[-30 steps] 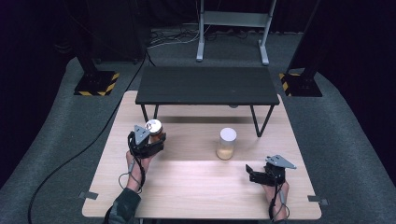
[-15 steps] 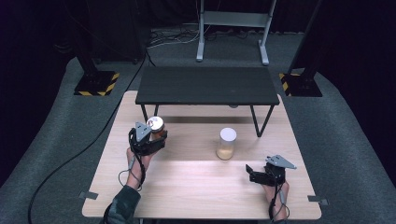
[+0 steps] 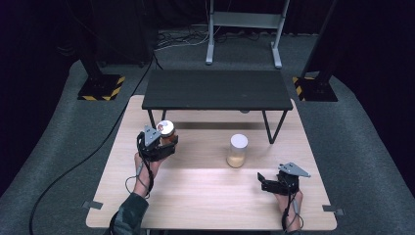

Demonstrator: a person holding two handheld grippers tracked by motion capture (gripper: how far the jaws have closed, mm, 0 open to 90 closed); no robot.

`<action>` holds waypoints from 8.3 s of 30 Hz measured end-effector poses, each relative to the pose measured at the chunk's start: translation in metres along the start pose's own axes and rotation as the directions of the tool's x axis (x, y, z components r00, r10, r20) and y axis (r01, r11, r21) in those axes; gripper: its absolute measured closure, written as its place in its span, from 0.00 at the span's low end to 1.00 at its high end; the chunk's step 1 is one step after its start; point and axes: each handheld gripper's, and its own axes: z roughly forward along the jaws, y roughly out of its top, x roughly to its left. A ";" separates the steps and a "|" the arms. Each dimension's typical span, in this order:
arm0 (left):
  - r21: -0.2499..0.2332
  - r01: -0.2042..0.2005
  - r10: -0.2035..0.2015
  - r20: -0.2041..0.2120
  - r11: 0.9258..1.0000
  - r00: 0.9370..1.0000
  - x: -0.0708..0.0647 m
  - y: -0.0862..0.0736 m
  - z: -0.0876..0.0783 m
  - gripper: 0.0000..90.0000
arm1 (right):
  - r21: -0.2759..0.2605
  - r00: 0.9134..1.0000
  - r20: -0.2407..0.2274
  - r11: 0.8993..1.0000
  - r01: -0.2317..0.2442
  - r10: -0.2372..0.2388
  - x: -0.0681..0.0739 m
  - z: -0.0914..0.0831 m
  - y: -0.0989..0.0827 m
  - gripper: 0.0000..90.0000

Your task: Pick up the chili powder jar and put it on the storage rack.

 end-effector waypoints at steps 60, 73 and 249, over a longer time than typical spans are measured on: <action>-0.006 -0.066 0.066 0.141 0.998 0.988 0.000 0.057 0.003 0.35 | 0.007 1.000 0.000 1.000 0.001 -0.001 0.000 0.001 0.001 0.01; -0.014 -0.064 0.066 0.161 0.998 0.985 0.000 0.065 0.006 0.35 | 0.011 1.000 0.000 1.000 0.002 -0.002 0.000 0.001 0.002 0.01; 0.019 -0.100 0.091 0.289 0.995 0.953 -0.002 0.181 0.057 0.35 | 0.008 1.000 -0.011 1.000 -0.012 0.012 -0.003 0.000 0.001 0.01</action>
